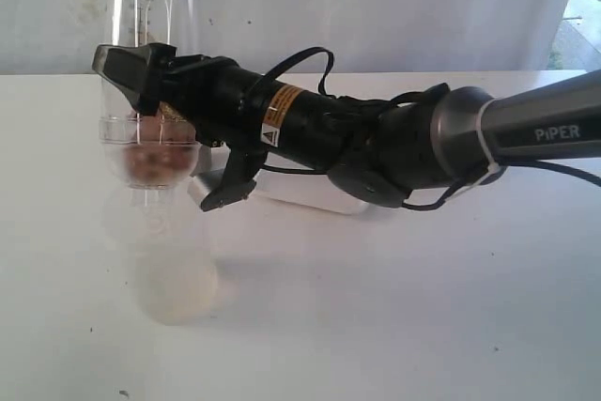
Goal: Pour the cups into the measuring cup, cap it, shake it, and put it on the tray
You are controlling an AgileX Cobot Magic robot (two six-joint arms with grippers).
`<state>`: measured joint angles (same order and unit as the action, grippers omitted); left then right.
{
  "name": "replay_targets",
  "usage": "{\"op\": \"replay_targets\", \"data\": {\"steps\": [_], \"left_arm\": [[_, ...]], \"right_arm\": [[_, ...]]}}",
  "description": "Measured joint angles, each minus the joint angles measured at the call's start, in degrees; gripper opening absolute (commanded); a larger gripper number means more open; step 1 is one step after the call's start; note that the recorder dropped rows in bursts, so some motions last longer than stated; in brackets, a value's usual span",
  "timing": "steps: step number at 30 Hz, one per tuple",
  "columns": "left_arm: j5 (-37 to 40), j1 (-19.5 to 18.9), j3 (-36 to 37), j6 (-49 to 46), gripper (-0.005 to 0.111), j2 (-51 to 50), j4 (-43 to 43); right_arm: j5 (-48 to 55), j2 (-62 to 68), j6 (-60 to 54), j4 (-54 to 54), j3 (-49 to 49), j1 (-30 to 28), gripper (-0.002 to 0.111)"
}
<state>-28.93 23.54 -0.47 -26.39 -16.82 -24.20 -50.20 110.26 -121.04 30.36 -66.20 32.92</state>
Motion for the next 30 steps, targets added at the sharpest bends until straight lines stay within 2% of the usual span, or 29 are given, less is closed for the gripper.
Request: {"op": "replay_targets", "data": {"steps": [4,8,10,13,16,20,23,30], "left_arm": [[3.35,-7.87,0.14,8.20,0.000,3.02,7.15],[8.66,-14.65,0.14,20.74,0.000,5.36,20.67],[12.90,-17.63,0.14,28.82,0.000,6.13,27.88],[22.57,-21.25,0.14,35.19,0.000,6.91,31.81],[31.98,-24.01,0.14,35.44,0.000,7.74,30.89],[39.91,-26.33,0.22,26.39,0.000,9.67,26.32],[41.24,-26.60,0.22,22.07,0.000,12.36,24.52],[41.46,-26.83,0.22,23.23,0.000,16.51,23.89]], "right_arm": [[0.00,0.00,0.00,0.00,0.00,0.00,0.000],[0.00,0.00,0.00,0.00,0.00,0.00,0.000],[0.00,0.00,0.00,0.00,0.00,0.00,0.000],[0.00,0.00,0.00,0.00,0.00,0.00,0.000],[0.00,0.00,0.00,0.00,0.00,0.00,0.000],[0.00,0.00,0.00,0.00,0.00,0.00,0.000],[0.00,0.00,0.00,0.00,0.00,0.00,0.000],[-0.09,0.00,0.11,0.00,0.00,0.00,0.000]]}}
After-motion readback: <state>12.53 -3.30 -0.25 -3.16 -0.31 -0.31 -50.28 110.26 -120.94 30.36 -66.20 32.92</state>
